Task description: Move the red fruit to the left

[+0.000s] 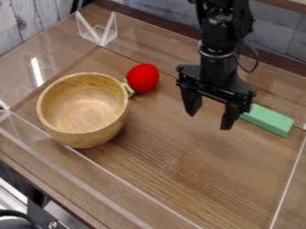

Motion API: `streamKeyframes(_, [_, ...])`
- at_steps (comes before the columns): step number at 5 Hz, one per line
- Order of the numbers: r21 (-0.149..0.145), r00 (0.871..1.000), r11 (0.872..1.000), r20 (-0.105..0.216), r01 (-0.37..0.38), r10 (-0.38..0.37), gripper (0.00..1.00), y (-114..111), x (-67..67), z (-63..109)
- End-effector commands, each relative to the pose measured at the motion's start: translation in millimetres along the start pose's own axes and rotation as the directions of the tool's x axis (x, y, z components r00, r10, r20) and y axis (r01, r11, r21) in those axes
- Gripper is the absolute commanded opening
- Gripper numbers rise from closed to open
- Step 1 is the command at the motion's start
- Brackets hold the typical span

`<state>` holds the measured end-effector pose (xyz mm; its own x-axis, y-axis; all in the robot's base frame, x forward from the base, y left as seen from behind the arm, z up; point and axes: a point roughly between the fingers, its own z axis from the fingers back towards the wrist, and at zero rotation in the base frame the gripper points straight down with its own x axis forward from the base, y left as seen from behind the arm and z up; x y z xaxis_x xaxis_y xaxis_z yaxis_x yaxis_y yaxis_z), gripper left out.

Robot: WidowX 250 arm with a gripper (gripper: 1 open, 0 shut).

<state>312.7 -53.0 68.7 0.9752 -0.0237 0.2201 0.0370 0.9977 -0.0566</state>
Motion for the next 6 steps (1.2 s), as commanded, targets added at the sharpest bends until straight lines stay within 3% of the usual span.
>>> streamKeyframes(1, [0.001,0.999,1.0,0.041,0.002,-0.002,1.0,5,7.0,9.6])
streamKeyframes(3, [0.004,0.998,1.0,0.061,-0.011,0.011,1.0,9,8.4,17.0])
streamKeyframes(6, [-0.008,0.995,1.0,0.09,0.03,-0.029,1.0,0,7.2,25.9])
